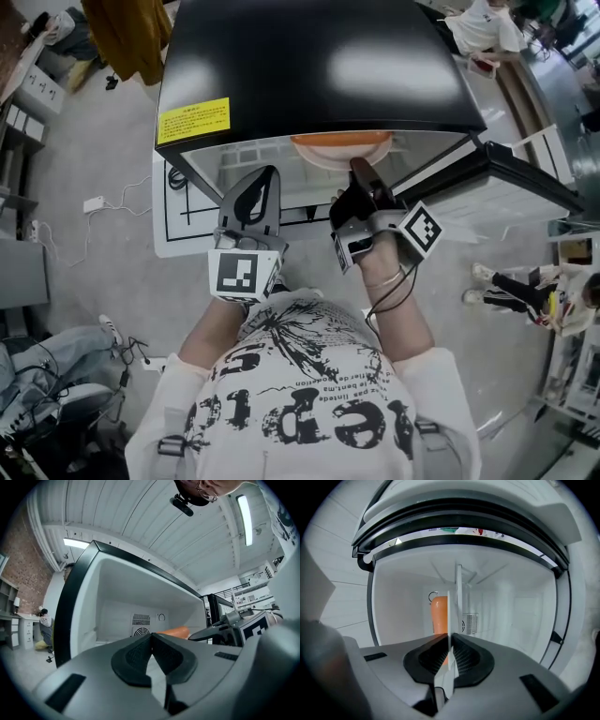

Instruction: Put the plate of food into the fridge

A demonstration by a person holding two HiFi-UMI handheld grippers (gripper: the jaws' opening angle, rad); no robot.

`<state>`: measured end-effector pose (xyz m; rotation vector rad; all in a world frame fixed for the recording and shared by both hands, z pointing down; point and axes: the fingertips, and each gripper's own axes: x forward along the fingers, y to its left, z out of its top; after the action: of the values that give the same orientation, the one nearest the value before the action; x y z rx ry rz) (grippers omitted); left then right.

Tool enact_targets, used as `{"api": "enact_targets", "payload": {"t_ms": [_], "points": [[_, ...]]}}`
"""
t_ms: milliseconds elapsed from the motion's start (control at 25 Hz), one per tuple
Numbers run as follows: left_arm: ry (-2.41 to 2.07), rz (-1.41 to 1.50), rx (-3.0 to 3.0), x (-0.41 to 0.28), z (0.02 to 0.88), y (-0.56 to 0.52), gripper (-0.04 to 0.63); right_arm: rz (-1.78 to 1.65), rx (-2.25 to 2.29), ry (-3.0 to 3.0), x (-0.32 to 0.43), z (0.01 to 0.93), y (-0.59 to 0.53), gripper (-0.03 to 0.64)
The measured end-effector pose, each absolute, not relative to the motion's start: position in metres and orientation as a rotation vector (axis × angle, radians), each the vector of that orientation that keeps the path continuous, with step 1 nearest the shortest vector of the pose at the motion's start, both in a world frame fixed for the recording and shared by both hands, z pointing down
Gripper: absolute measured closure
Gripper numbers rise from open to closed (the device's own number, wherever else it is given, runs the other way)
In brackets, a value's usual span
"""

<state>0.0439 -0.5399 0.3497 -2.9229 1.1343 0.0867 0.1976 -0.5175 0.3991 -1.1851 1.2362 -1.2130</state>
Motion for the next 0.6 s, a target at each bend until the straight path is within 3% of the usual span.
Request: {"api": "enact_targets", "payload": {"t_ms": [600], "points": [[1.171,0.08,-2.913,0.037,0.352,-0.549,0.589,-1.229,-1.163,1.24,0.19,0.395,-0.539,0.58]]}}
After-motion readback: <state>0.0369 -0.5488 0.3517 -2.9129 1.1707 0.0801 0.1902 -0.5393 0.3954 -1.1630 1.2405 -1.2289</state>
